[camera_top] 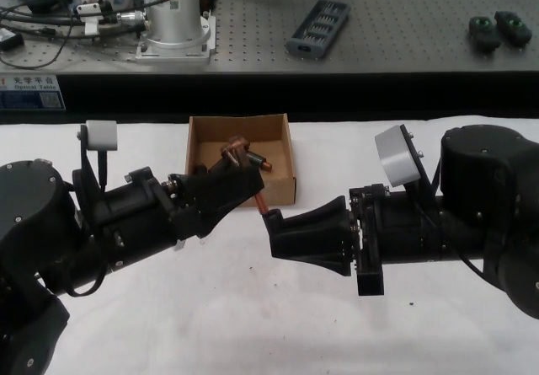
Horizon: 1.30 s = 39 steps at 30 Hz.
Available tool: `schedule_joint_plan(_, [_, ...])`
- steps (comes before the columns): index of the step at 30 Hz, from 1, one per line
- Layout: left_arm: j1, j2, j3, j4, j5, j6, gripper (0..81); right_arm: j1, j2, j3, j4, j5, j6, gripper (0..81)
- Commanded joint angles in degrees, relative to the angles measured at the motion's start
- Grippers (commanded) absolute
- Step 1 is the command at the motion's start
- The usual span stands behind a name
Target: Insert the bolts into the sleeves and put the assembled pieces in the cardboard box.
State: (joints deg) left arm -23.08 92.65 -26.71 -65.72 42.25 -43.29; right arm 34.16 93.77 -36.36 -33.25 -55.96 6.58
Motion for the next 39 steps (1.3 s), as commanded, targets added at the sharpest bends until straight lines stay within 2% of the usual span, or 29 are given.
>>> schedule_joint_plan(1, [-0.01,-0.35,-0.57,-0.04,0.30,1.07,0.6,-0.26,0.05,-0.71,-1.84,-0.22,1.53,4.3])
schedule_joint_plan(20, [-0.01,-0.35,-0.57,-2.05,4.81,0.38,0.6,0.23,0.05,-0.71,-1.84,-0.28,2.63,4.3])
schedule_joint_plan(34, [-0.01,-0.35,-0.57,-0.29,5.20,-0.13,0.6,0.67,0.05,-0.71,-2.45,-0.67,2.78,4.3])
schedule_joint_plan(39, [-0.01,-0.35,-0.57,1.85,5.18,0.99,0.6,0.67,0.05,-0.71,-7.81,-1.19,6.50,4.3])
